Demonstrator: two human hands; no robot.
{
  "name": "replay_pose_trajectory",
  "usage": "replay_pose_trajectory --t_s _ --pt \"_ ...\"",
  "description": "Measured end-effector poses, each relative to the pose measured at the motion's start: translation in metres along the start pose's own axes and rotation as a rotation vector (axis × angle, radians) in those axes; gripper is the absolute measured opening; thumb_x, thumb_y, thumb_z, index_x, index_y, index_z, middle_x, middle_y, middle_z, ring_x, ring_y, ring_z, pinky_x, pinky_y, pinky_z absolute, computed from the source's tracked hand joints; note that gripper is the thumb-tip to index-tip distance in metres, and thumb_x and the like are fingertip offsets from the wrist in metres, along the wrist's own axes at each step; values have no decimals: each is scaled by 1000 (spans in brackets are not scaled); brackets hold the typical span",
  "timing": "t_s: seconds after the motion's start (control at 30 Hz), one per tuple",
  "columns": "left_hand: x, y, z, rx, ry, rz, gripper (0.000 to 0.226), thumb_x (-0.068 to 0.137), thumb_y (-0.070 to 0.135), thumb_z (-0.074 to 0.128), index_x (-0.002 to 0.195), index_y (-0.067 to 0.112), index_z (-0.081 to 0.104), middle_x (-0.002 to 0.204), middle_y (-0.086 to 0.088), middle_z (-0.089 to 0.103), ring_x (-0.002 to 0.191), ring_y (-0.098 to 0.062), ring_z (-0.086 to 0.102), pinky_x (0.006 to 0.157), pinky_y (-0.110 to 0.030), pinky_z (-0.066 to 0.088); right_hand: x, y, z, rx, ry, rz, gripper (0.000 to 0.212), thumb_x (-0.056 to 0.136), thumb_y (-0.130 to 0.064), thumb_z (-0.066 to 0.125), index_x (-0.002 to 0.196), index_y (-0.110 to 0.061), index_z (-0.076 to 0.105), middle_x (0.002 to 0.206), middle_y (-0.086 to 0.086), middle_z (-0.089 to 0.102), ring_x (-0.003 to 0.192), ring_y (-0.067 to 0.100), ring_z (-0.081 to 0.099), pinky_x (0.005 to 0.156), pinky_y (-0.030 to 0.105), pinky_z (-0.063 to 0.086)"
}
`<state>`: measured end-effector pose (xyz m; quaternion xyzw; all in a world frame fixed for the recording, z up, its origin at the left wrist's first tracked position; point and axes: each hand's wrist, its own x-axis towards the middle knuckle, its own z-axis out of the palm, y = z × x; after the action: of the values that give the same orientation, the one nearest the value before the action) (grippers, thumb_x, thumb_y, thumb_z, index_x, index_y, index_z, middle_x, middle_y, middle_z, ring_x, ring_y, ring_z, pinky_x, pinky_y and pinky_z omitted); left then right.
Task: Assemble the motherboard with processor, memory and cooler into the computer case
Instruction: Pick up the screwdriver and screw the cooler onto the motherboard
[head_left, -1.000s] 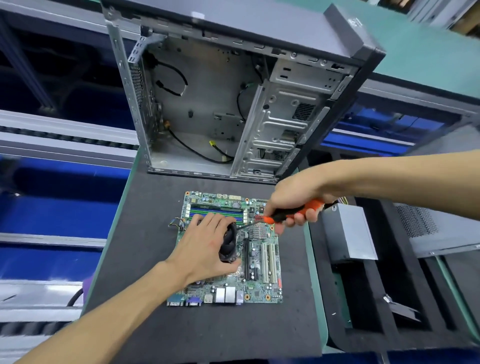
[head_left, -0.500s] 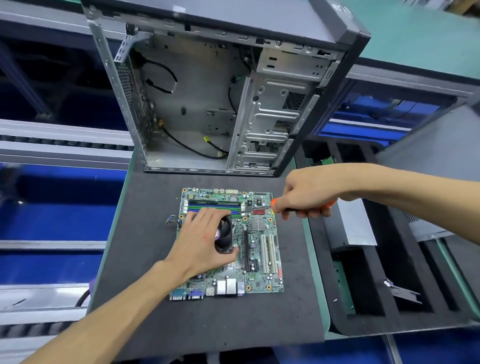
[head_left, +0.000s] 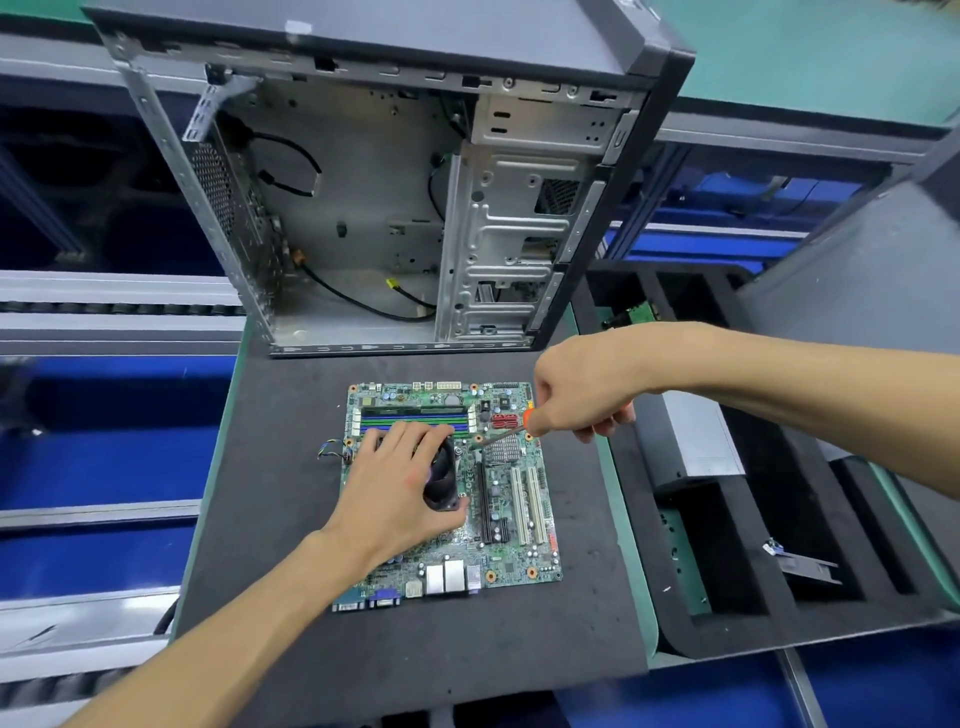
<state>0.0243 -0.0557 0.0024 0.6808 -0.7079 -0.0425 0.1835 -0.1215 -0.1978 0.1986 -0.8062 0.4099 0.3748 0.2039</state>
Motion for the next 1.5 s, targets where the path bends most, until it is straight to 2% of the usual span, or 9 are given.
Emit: replay_pose_trajectory --t_s 0.07,0.17,0.33,0.53,0.77,1.13,1.5 --pt "1 2 0 4 -4 -20 75 69 62 62 127 16 59 113 4 62 104 -20 56 91 -38 40 0 -1 0 0 -3 -7 38 99 -37 57 106 -1 69 72 3 74 46 17 55 39 18 46" --pt "1 -2 -1 -26 -39 -20 79 70 68 61 130 17 56 117 6 60 108 -19 54 93 -39 41 1 -2 0 -13 2 -7 38 97 -37 58 108 -2 70 80 5 78 49 19 56 37 16 43" --pt "3 -27 -10 10 -225 156 100 72 73 56 151 15 35 135 2 50 121 -20 47 105 -37 36 4 1 0 0 13 -13 38 95 -38 59 107 -4 72 78 5 78 49 19 56 37 16 42" --pt "0 -22 -11 90 -254 142 103 76 74 46 157 15 22 140 1 46 125 -21 43 108 -37 32 6 3 0 -1 26 -33 34 94 -38 61 104 -7 73 74 3 77 41 15 55 38 16 44" --pt "-1 -19 -12 123 -228 140 103 78 75 48 156 12 25 138 -2 49 123 -22 47 104 -38 36 6 1 -1 -40 46 -60 33 93 -39 62 104 -10 74 72 0 77 47 16 57 38 14 42" --pt "-1 -19 -12 131 -241 131 102 78 76 46 157 14 23 140 1 46 125 -20 44 106 -36 32 16 1 1 -40 99 -79 30 94 -41 62 98 -14 74 69 0 76 40 12 55 38 15 42" --pt "-1 -19 -11 106 -211 137 100 76 72 55 152 11 34 134 -2 52 120 -23 48 102 -38 37 21 1 -1 -54 113 -89 29 94 -42 62 98 -16 73 68 -1 76 47 15 59 36 14 42"
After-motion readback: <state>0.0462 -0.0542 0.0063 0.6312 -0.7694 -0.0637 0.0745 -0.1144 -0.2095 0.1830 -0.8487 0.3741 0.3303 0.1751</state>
